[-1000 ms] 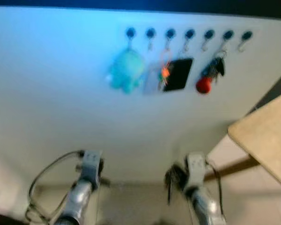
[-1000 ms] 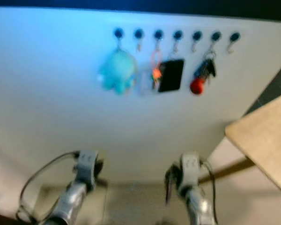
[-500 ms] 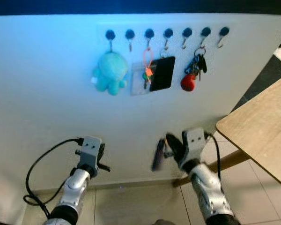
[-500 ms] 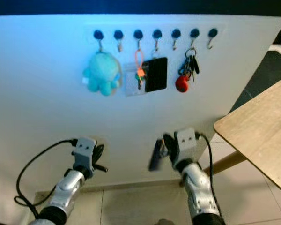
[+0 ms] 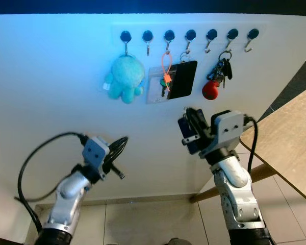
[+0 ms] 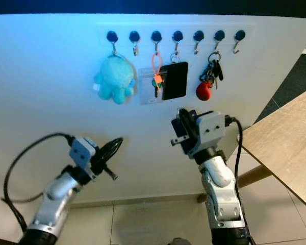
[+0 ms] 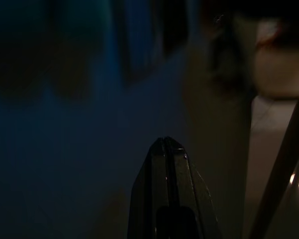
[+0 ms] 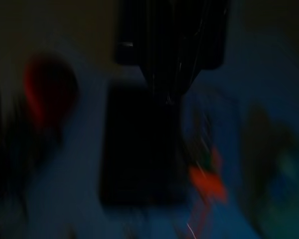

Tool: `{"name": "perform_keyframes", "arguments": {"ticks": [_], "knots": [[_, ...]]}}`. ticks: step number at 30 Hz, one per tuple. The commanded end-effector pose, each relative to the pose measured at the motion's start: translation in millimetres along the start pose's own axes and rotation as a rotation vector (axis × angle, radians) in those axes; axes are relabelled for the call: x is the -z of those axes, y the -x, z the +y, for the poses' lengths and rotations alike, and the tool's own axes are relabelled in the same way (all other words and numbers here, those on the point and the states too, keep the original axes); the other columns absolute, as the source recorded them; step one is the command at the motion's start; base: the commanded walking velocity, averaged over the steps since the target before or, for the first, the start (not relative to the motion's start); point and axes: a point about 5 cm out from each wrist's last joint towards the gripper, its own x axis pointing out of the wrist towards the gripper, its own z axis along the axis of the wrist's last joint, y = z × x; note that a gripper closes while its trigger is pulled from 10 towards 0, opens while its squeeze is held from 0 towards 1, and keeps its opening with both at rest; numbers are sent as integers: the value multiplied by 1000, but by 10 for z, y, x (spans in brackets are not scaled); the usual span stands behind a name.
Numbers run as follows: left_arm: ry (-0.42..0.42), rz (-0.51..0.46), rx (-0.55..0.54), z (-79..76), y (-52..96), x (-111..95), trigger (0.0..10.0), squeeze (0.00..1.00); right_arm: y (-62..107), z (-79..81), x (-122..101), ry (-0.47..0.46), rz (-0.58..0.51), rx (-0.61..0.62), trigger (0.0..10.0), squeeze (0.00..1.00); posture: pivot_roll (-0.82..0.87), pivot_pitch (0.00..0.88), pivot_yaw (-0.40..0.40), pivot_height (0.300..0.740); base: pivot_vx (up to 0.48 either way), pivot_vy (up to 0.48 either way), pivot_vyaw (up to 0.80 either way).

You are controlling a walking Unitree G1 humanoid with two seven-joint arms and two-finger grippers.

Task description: Hang keys on a hook

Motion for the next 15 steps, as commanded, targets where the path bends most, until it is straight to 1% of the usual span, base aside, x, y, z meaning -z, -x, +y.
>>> {"name": "perform_keyframes", "arguments": {"ticks": [1,2,3,5,7,8,9,10,11,12,13,15], "knots": [[15,24,40,-23,22,12,10000,0,4,-7,-40,11,-5,2,10000,0,32,75,-37,740,0,0,0],[15,-10,71,-20,-48,-96,10000,0,-46,-36,-149,28,-47,20,10000,0,30,75,-38,740,0,0,0],[15,-10,71,-20,-48,-96,10000,0,-46,-36,-149,28,-47,20,10000,0,30,75,-38,740,0,0,0],[22,-57,112,-30,-141,-250,10000,0,-102,-77,-293,50,-101,49,10000,0,28,75,-36,740,0,0,0],[22,-57,112,-30,-141,-250,10000,0,-102,-77,-293,50,-101,49,10000,0,28,75,-36,740,0,0,0],[36,-101,144,-65,-221,-401,10000,0,-133,-100,-420,66,-138,72,10000,0,26,75,-35,740,0,0,0],[36,-101,144,-65,-221,-401,10000,0,-133,-100,-420,66,-138,72,10000,0,26,75,-35,740,0,0,0],[42,-122,156,-84,-267,-470,10000,0,-149,-105,-479,72,-159,82,10000,0,25,76,-34,740,0,0,0],[42,-122,156,-84,-267,-470,10000,0,-149,-105,-479,72,-159,82,10000,0,25,76,-34,740,0,0,0],[59,-143,157,-91,-307,-551,10000,0,-160,-103,-532,82,-172,93,10000,0,24,76,-33,740,0,0,0],[59,-143,157,-91,-307,-551,10000,0,-160,-103,-532,82,-172,93,10000,0,24,76,-33,740,0,0,0],[79,-170,151,-97,-367,-661,10000,0,-168,-104,-588,98,-186,113,10000,0,25,77,-33,740,0,0,0]]}}
